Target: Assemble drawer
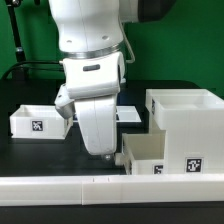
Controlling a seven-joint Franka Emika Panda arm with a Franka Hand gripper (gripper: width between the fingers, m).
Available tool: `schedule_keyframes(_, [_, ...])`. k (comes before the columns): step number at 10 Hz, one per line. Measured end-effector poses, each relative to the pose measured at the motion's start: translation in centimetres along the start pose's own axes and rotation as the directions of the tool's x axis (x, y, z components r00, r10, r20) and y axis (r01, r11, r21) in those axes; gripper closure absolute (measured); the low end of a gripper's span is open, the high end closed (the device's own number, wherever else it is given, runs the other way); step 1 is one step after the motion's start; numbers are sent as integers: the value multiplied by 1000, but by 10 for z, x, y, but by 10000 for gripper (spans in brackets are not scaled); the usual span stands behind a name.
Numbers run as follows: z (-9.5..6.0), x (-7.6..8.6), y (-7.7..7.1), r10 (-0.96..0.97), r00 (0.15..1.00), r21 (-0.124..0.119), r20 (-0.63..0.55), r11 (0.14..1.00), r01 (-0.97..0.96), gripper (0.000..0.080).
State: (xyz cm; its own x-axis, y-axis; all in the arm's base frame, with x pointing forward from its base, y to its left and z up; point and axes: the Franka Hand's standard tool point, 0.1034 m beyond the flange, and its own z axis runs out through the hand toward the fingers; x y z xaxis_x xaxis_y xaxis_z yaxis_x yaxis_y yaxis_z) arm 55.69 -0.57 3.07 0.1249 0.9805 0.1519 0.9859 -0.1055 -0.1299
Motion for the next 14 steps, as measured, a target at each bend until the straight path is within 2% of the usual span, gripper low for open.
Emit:
schedule_keyframes(3, [1, 21, 1, 47, 999, -2, -6, 999, -47, 151])
schedule_keyframes(8, [-1, 36, 5, 76, 997, -8, -9, 997, -76, 151])
schedule_keyframes(10, [-3, 31, 6, 80, 997, -11, -9, 997, -80, 151])
schedule_keyframes(11, [-5, 22, 5, 84, 996, -12, -8, 996, -84, 151])
schedule_keyframes(14, [-19, -6, -11, 107, 994, -14, -1, 994, -107, 151])
